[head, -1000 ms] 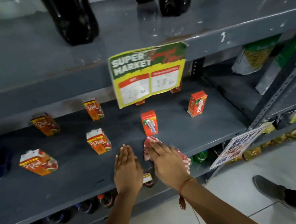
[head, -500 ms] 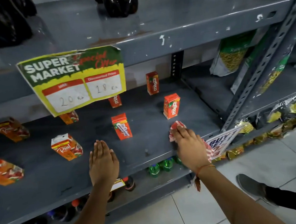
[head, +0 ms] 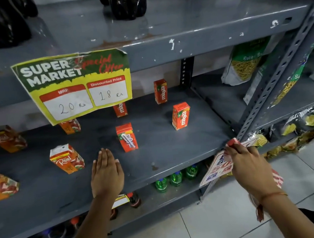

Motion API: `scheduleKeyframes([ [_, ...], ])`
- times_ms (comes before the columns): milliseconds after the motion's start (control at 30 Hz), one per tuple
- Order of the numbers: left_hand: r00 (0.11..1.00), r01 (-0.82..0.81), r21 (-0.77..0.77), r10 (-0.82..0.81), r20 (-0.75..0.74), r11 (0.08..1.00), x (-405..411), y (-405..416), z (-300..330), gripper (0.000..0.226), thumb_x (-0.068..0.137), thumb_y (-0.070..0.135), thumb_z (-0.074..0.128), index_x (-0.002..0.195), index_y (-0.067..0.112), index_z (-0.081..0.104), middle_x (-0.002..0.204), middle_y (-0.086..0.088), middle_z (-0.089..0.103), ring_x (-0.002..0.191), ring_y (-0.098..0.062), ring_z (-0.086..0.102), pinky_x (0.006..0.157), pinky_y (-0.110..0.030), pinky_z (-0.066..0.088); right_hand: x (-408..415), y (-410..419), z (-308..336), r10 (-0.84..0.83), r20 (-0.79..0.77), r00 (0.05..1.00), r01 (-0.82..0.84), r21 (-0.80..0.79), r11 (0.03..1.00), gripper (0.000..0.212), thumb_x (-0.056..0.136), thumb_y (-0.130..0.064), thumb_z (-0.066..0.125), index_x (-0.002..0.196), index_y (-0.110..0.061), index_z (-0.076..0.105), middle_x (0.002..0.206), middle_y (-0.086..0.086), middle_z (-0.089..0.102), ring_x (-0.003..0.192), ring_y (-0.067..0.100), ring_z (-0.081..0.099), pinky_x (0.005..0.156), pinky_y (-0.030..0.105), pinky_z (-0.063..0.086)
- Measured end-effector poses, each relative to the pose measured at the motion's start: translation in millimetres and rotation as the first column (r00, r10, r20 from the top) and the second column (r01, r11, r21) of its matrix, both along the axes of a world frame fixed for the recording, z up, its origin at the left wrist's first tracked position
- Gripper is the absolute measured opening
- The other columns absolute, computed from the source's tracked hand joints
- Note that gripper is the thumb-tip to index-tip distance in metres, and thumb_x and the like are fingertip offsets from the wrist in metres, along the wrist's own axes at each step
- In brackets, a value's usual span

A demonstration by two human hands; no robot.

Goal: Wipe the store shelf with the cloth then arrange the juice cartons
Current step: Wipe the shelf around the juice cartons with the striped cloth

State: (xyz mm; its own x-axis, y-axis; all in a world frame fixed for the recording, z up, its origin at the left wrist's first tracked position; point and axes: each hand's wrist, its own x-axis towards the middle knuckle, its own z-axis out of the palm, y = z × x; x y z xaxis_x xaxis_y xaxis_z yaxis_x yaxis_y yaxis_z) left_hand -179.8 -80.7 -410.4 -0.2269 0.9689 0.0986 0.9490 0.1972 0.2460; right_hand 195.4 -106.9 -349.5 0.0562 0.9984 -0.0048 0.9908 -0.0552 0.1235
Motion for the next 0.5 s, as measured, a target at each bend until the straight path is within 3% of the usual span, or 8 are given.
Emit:
scheduleKeyframes([
  [200, 1.000, -0.006, 0.036, 0.006, 0.011, 0.999, 1, 0, -3, 0.055, 0.099, 0.027, 0.025, 0.147, 0.001, 0.015, 0.158, -0.013, 0.016, 0.147, -0.022, 0.010, 0.120, -0.037, 0.005, -16, 24, 12, 0.126, -0.116, 0.985, -0.088, 0.288, 0.954, 0.075, 0.065, 0.000, 0.074, 0.136, -0.011, 0.053, 0.136, 0.016, 0.059, 0.097, 0.037, 0.056, 0.086, 0.046, 0.054],
  [367, 1.000, -0.010, 0.053, 0.011, -0.006, 0.999, 0, 0, -4, 0.055, 0.098, 0.026, 0.028, 0.147, 0.002, 0.017, 0.158, -0.012, 0.018, 0.147, -0.020, 0.011, 0.121, -0.037, 0.006, -23, 119, 32, 0.178, -0.364, 0.914, -0.039, 0.358, 0.933, 0.066, 0.074, 0.000, 0.061, 0.136, -0.018, 0.053, 0.143, 0.011, 0.053, 0.111, 0.041, 0.053, 0.098, 0.045, 0.046],
  [500, 0.999, 0.010, 0.086, -0.005, -0.054, 0.996, 0, 3, -7, 0.072, 0.086, 0.039, 0.000, 0.146, 0.002, 0.014, 0.157, -0.011, 0.018, 0.146, -0.019, 0.012, 0.119, -0.036, 0.005, -30, 214, 24, 0.220, -0.550, 0.806, 0.015, 0.390, 0.921, 0.050, 0.080, -0.001, 0.052, 0.123, -0.025, 0.062, 0.122, 0.007, 0.067, 0.107, 0.036, 0.059, 0.095, 0.039, 0.050],
])
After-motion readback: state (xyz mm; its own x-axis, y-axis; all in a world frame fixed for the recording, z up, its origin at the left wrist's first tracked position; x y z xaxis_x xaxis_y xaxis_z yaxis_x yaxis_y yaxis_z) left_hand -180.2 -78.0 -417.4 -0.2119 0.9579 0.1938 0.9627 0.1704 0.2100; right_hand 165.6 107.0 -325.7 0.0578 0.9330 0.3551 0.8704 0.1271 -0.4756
